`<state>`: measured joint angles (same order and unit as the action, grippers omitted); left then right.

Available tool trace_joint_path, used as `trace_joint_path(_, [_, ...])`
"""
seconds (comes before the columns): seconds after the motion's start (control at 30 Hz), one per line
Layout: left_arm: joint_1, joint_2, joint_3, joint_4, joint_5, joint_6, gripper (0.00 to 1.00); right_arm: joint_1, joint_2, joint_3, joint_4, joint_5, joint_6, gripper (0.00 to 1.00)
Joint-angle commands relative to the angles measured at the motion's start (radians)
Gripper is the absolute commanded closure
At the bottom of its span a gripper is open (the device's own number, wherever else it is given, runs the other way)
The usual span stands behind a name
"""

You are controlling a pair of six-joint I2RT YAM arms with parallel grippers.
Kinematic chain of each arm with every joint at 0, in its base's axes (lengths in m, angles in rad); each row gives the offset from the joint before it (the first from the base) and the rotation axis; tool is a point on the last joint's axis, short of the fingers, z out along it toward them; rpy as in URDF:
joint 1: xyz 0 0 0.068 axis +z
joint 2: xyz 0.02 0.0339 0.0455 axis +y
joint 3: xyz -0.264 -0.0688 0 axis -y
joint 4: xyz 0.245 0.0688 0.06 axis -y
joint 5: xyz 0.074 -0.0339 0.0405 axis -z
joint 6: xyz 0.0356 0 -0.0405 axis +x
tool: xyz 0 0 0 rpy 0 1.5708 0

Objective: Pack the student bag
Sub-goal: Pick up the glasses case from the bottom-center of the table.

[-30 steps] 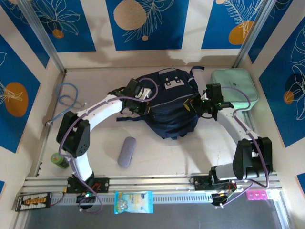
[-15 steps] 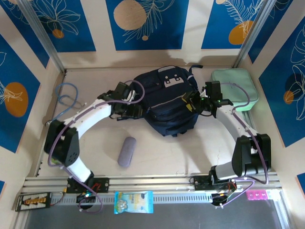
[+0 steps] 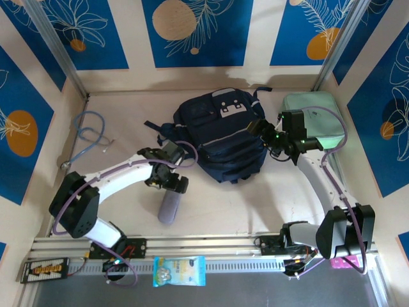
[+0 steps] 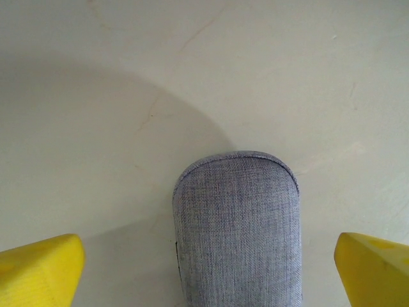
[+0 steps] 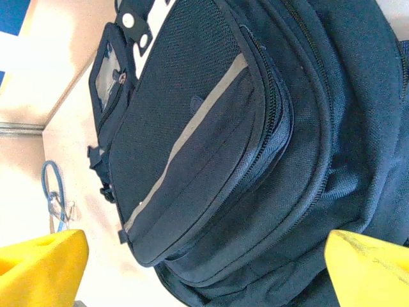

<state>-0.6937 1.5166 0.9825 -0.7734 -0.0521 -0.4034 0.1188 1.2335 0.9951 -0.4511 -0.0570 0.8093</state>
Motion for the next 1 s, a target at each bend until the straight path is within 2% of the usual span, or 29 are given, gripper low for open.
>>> trace_joint_path(0.0, [-0.013,0.041,-0.017,0.027,0.041,-0.017,0.1,0.007,-0.016,0.005,-0.02,0.014,-0.02,0.02])
trace_joint_path(0.3, [-0.043,0.152,-0.022,0.084,0.037,-0.07,0.15,0.016,-0.004,0.01,-0.009,-0.019,-0.016,0.03])
trace_joint_path(0.53, [-0.043,0.208,-0.005,0.06,0.006,-0.103,0.34,0.022,0.013,0.016,-0.002,-0.027,-0.004,0.04])
trace_joint_path(0.67, [-0.042,0.172,0.005,0.063,0.001,-0.103,0.42,0.025,0.019,0.026,-0.01,-0.017,0.0,0.04])
trace_joint_path(0.83, [-0.011,0.084,0.04,0.099,0.078,-0.079,0.43,0.026,0.014,0.009,0.018,-0.043,0.003,0.05])
trace_joint_path(0.97, [0.047,0.023,0.09,0.129,0.13,-0.068,0.44,0.045,0.005,-0.028,0.081,-0.098,0.007,0.07])
